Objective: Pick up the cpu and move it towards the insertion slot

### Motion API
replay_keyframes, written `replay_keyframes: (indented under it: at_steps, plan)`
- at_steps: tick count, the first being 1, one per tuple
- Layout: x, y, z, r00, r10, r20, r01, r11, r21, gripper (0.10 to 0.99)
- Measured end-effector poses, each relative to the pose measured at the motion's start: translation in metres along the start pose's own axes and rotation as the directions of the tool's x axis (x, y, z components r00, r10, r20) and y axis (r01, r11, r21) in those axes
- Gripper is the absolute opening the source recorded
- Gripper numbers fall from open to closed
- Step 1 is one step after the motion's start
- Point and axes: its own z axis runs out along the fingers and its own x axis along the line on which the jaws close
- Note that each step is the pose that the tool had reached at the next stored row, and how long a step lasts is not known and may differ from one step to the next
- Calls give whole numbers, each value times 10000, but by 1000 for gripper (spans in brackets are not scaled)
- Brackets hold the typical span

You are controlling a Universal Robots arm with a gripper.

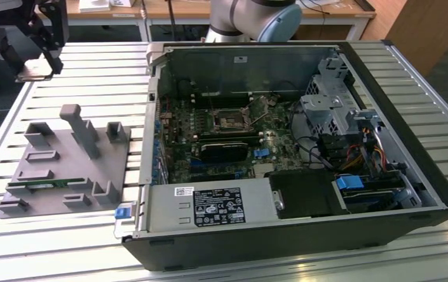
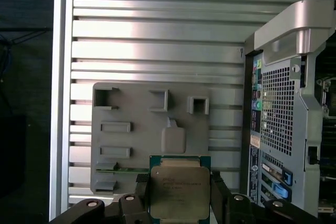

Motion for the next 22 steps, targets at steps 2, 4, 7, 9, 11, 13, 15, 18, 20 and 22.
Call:
replay_keyframes:
  at_steps: [2,4,7,9,11,13,15,18,20,22]
  plan:
    - [-23,0,0,10000,1,0,-1,10000,0,545]
    - [-48,0,0,10000,0,0,0,10000,0,545]
    - [-86,-1,0,10000,0,0,0,10000,0,545]
    - [-110,-1,0,10000,0,0,0,10000,0,545]
    - [-135,-2,0,10000,1,0,-1,10000,0,545]
    - [-162,-2,-1,10000,0,-1,0,10000,1,545]
    - [-187,-2,0,10000,0,0,0,10000,0,545]
    - [-223,-3,0,10000,1,0,-1,10000,0,545]
    - [-246,-3,0,10000,1,0,-1,10000,0,545]
    - [-270,-4,-1,10000,0,-1,0,10000,1,545]
